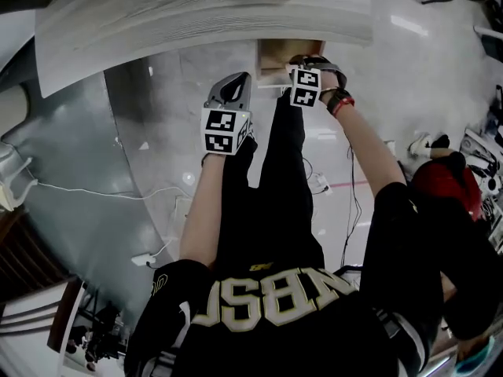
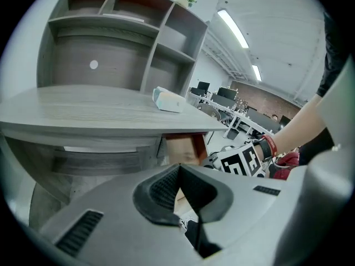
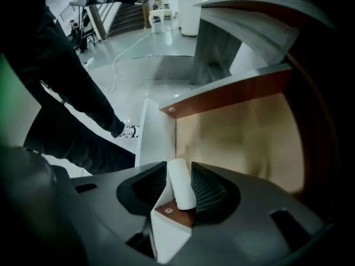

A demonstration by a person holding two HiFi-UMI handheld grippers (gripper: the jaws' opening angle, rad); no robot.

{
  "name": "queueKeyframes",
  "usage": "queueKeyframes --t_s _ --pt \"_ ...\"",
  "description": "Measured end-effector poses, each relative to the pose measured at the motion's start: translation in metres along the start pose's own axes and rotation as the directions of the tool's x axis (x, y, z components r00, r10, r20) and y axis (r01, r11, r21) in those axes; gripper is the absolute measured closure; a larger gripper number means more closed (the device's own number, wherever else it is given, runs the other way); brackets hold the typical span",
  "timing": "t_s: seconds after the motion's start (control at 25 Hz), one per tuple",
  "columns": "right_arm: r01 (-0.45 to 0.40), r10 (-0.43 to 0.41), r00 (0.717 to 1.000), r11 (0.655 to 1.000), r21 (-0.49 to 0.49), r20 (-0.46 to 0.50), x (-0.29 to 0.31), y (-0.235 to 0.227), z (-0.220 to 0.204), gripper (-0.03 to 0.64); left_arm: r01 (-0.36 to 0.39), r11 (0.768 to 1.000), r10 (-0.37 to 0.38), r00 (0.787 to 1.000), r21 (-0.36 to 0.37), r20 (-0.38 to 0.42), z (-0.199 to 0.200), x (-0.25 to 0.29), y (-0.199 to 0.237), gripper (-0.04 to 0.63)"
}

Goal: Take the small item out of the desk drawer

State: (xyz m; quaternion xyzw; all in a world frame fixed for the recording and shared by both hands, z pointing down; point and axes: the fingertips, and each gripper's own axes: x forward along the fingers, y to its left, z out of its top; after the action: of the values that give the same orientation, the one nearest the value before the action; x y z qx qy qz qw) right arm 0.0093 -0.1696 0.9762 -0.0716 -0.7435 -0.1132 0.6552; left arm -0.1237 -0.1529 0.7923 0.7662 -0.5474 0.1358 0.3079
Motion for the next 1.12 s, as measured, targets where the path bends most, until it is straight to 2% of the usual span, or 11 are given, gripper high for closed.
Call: queueKeyframes --t_s 0.28,0.44,0.72,0.84,1.12 --pt "-0.109 0.089 0.989 0.978 -0.176 -0.119 0.025 0.008 -0.009 0.428 -0.002 1.0 0.003 1.0 -0.023 0.015 0.002 0.002 0.008 0.586" --pt "-0.113 0.072 0.982 0.965 -0.236 -0.175 0.036 0.005 -0.015 0.419 -0.002 1.0 0.003 1.0 -0.03 0.031 0.01 0.001 0.01 0.586" --pt "-0.112 0.057 0.975 0.961 -0.253 -0.215 0.044 0.004 -0.018 0.482 -0.015 0.999 0.016 0.999 -0.035 0.042 0.013 -0.006 0.019 0.586" --pt "-0.1 0.049 0.978 0.964 -0.246 -0.205 0.044 0.004 -0.018 0.486 -0.023 0.999 0.025 0.999 -0.041 0.043 0.013 -0.01 0.023 0.586" --pt "-0.048 0.036 0.992 0.994 -0.102 -0.125 0.031 -0.007 -0.003 0.488 -0.021 0.999 0.024 0.998 -0.045 0.05 0.016 -0.016 0.024 0.586"
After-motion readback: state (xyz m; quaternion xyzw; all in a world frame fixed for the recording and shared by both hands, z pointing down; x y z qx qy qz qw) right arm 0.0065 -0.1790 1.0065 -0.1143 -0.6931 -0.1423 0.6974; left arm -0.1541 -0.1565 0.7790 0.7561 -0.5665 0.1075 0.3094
